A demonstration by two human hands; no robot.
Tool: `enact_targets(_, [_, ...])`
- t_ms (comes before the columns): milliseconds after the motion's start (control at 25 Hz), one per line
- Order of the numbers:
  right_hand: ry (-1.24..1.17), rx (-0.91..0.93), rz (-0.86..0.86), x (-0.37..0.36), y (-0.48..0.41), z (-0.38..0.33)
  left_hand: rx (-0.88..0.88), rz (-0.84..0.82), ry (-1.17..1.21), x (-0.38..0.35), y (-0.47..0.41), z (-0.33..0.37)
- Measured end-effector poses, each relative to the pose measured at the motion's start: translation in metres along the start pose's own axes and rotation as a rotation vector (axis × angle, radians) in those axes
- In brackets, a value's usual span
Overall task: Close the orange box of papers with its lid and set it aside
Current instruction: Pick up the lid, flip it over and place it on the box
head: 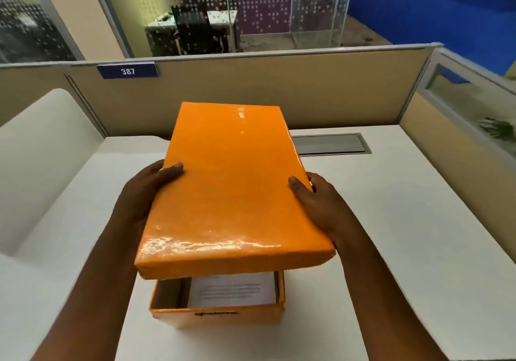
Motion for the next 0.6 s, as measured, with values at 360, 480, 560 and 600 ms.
enact_targets(360, [0.049, -0.049, 0.097, -0.046, -0.001, 0.013, -0.086, 0.133, -0.203, 0.028, -0.024, -0.051])
enact_targets(480, [0.091, -0.084, 0.104, -0.065, 0.001, 0.020, -0.050, 0.085, -0.182, 0.039, -0.031, -0.069])
enact_targets(560, [0.114, -0.096, 0.104, -0.074, 0.003, 0.024, -0.026, 0.064, -0.191, 0.045, -0.035, -0.078])
enact_targets(600, [0.127, -0.105, 0.106, -0.077, 0.004, 0.025, -0.016, 0.055, -0.197, 0.047, -0.036, -0.082])
Point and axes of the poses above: each hand's wrist, its own y-axis away from the middle knuckle, its own x-axis out of the back of the hand, z = x × y, the point moved 2 cm from there along -y, towards the middle knuckle, and after that the axes turned 1 degree about -y, right-handed, at the moved point
